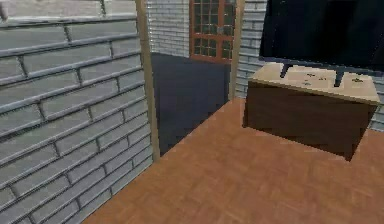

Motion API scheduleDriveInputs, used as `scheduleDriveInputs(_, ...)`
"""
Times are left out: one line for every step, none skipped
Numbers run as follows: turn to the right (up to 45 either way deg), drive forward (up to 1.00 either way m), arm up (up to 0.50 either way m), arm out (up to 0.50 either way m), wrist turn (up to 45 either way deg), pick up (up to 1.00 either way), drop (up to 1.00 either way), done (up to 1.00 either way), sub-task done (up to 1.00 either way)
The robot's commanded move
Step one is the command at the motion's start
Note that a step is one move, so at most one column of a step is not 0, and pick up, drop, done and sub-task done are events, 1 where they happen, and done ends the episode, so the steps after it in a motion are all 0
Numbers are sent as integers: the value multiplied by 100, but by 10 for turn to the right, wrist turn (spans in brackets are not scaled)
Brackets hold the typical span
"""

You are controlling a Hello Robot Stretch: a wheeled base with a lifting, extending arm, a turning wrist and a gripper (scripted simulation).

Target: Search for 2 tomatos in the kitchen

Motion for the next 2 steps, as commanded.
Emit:
scheduleDriveInputs(30, 0, 0, 0, 0, 0, 0, 0, 0)
scheduleDriveInputs(0, 100, 0, 0, 0, 0, 0, 0, 0)
